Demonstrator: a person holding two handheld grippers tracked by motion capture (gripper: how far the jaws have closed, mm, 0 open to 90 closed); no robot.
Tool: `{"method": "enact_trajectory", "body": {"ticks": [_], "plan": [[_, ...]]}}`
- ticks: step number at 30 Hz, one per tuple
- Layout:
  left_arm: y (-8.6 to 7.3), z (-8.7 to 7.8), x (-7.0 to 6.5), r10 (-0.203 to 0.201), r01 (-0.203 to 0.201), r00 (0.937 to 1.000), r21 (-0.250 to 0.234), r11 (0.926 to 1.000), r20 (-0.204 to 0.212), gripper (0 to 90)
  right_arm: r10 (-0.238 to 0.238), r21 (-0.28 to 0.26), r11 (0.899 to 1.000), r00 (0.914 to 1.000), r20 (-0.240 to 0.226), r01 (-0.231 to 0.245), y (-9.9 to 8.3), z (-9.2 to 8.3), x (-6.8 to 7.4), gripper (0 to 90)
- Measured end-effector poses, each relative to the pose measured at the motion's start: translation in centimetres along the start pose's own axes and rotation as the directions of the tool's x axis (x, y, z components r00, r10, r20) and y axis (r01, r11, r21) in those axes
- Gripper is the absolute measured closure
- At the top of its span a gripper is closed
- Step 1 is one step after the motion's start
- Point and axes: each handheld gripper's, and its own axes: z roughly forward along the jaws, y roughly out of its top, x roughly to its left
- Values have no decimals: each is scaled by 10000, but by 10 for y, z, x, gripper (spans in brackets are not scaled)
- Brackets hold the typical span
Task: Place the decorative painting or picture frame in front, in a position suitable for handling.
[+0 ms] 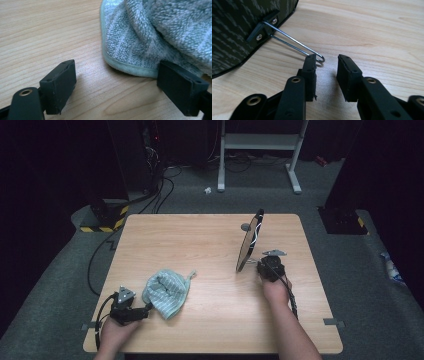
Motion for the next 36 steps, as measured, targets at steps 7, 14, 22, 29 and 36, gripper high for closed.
{"method": "enact_trajectory", "body": {"ticks": [7, 14, 22, 29, 36], "plan": [[0, 0, 0, -7, 7, 10000, -2, 10000, -11, 163, 310, -270, 9992, 9992, 264, -303, 2, 9, -3, 645], [0, 0, 0, -7, 7, 10000, -4, 10000, -11, 163, 453, -136, 9989, 9980, 444, -447, 12, 17, -6, 608], [0, 0, 1, 18, -18, 10000, 10, 10000, -12, 166, 616, -99, 9981, 9976, 308, -613, 11, 17, -13, 526], [0, -1, 1, -8, 8, 10000, 7, 10000, 3, 169, 88, -248, 9997, 9997, 211, -83, -9, -6, -11, 474], [0, -1, 1, 8, -8, 10000, 4, 10000, -10, 171, -318, -887, 9956, 9991, -288, 291, -31, -42, 2, 445]]}}
